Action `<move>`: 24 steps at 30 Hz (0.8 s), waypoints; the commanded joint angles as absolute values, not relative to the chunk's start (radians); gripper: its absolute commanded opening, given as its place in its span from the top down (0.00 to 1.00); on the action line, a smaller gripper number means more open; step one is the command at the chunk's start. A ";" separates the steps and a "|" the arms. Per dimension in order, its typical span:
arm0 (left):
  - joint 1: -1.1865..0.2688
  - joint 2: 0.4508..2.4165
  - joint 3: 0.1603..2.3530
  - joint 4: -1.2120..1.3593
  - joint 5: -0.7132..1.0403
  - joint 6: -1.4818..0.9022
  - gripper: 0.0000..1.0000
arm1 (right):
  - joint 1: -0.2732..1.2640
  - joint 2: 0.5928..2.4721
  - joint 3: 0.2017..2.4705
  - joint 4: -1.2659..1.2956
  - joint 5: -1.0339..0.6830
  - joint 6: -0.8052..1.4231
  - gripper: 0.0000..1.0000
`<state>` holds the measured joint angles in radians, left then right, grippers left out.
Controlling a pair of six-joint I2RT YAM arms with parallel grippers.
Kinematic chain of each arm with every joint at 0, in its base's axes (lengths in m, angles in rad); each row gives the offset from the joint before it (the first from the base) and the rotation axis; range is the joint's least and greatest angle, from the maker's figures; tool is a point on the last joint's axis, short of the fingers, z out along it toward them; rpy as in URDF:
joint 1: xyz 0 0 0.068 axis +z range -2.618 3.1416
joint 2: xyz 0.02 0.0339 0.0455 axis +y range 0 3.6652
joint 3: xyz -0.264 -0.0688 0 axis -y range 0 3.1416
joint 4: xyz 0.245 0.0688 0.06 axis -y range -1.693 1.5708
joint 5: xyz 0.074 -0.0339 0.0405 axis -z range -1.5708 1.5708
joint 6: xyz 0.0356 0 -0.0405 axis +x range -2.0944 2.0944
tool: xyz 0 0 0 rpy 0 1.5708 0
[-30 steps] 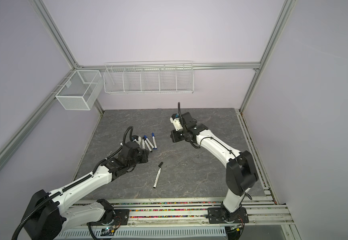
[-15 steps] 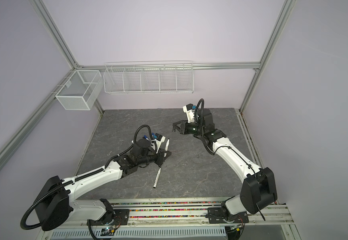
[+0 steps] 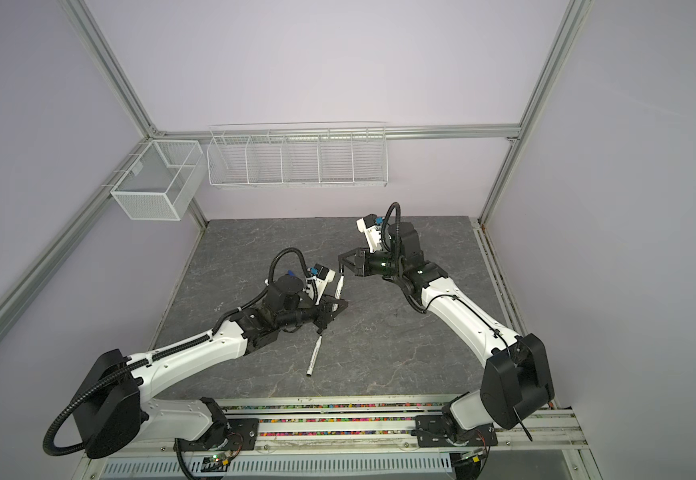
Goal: Insert the pens into the pen caps
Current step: 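Lower the black cap with the right gripper onto the held marker tip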
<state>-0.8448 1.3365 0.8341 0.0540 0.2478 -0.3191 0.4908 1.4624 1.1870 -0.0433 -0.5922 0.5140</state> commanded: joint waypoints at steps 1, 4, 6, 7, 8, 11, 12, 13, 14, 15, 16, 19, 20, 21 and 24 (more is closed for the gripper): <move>-0.847 1.341 0.862 0.075 0.247 -0.304 1.00 | 0.502 1.426 1.168 -0.079 -0.592 0.479 0.93; -0.848 1.335 0.856 0.076 0.240 -0.305 1.00 | 0.502 1.415 1.164 -0.088 -0.586 0.472 0.93; -0.847 1.332 0.853 0.075 0.237 -0.305 1.00 | 0.501 1.405 1.167 -0.098 -0.577 0.462 0.93; -0.848 1.330 0.851 0.075 0.238 -0.306 1.00 | 0.500 1.400 1.167 -0.103 -0.566 0.460 0.93; -0.847 1.330 0.850 0.077 0.237 -0.304 1.00 | 0.498 1.395 1.167 -0.101 -0.562 0.459 0.93; -0.848 1.330 0.848 0.074 0.237 -0.304 1.00 | 0.495 1.387 1.176 -0.098 -0.560 0.459 0.93; -0.848 1.332 0.848 0.074 0.239 -0.302 1.00 | 0.494 1.387 1.180 -0.097 -0.562 0.458 0.93; -0.848 1.334 0.850 0.072 0.239 -0.304 1.00 | 0.494 1.386 1.184 -0.095 -0.563 0.459 0.93; -0.848 1.335 0.850 0.072 0.241 -0.302 1.00 | 0.494 1.385 1.186 -0.096 -0.566 0.460 0.93; -0.847 1.337 0.852 0.072 0.241 -0.302 1.00 | 0.494 1.388 1.187 -0.092 -0.570 0.461 0.93; -0.848 1.338 0.853 0.071 0.241 -0.302 1.00 | 0.493 1.389 1.188 -0.091 -0.572 0.461 0.93; -0.848 1.342 0.856 0.071 0.245 -0.302 1.00 | 0.493 1.394 1.190 -0.089 -0.568 0.459 0.93; -0.848 1.344 0.858 0.071 0.247 -0.302 1.00 | 0.494 1.397 1.192 -0.089 -0.566 0.459 0.93; -0.847 1.346 0.858 0.071 0.248 -0.302 1.00 | 0.492 1.401 1.195 -0.088 -0.564 0.457 0.93; -0.848 1.349 0.860 0.068 0.254 -0.300 1.00 | 0.488 1.409 1.200 -0.081 -0.559 0.459 0.93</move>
<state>-0.8455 1.3373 0.8341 0.0628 0.2516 -0.3157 0.4927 1.4158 1.1820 -0.0887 -0.5617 0.4709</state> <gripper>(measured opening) 0.137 0.108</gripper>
